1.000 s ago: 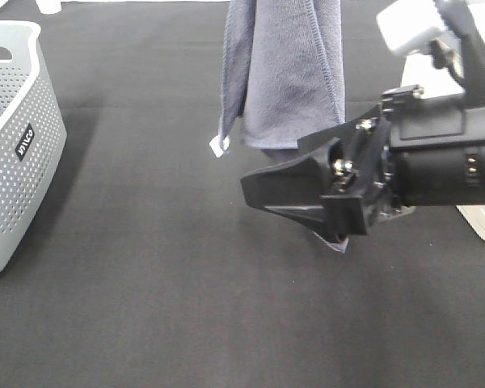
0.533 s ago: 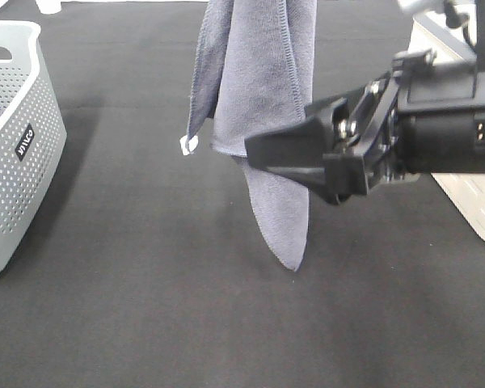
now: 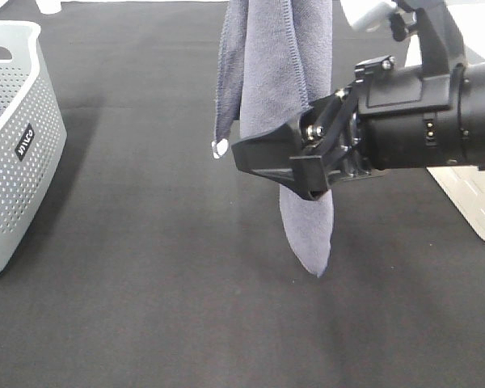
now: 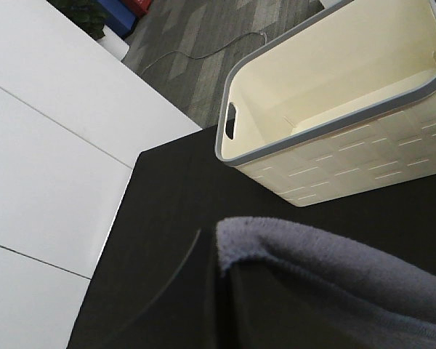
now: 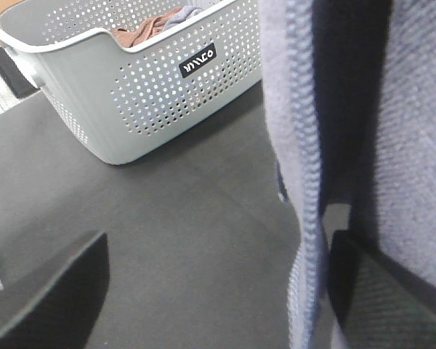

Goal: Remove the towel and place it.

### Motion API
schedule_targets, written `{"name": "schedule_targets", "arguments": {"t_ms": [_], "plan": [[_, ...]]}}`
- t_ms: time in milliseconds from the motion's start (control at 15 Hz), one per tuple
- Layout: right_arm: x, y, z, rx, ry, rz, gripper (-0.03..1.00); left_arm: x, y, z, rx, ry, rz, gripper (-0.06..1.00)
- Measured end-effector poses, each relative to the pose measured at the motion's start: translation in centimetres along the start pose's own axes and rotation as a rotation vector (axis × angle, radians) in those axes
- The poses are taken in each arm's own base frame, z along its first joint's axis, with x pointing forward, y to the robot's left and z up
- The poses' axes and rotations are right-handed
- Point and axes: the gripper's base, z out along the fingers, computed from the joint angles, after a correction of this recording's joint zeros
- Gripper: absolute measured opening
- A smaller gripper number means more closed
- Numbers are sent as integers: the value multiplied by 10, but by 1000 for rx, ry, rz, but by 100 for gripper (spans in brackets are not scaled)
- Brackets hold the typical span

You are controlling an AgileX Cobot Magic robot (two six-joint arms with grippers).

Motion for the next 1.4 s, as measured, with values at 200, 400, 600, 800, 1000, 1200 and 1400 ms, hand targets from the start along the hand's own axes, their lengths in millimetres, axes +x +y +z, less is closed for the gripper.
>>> {"name": "schedule_targets", "arguments": {"t_ms": [200, 400, 600, 800, 1000, 1200, 1400], "plan": [[6, -4, 10, -2, 36, 18, 67, 0, 0, 0, 0, 0, 0, 0], [7, -4, 11, -2, 42, 21, 37, 0, 0, 0, 0, 0, 0, 0], [6, -1, 10, -31, 39, 28, 3, 0, 0, 0, 1, 2, 1, 0], [-3, 7, -5, -59, -9, 82, 0, 7, -5, 8, 48, 44, 4, 0], [1, 12, -16, -62, 75, 104, 0, 16, -6, 15, 48, 109, -17, 0], [4, 11, -22, -40, 275, 89, 0, 25, -4, 19, 12, 186, -61, 0], [-11, 4, -41, 85, 506, 82, 0, 29, -3, 20, 0, 219, -129, 0]]}}
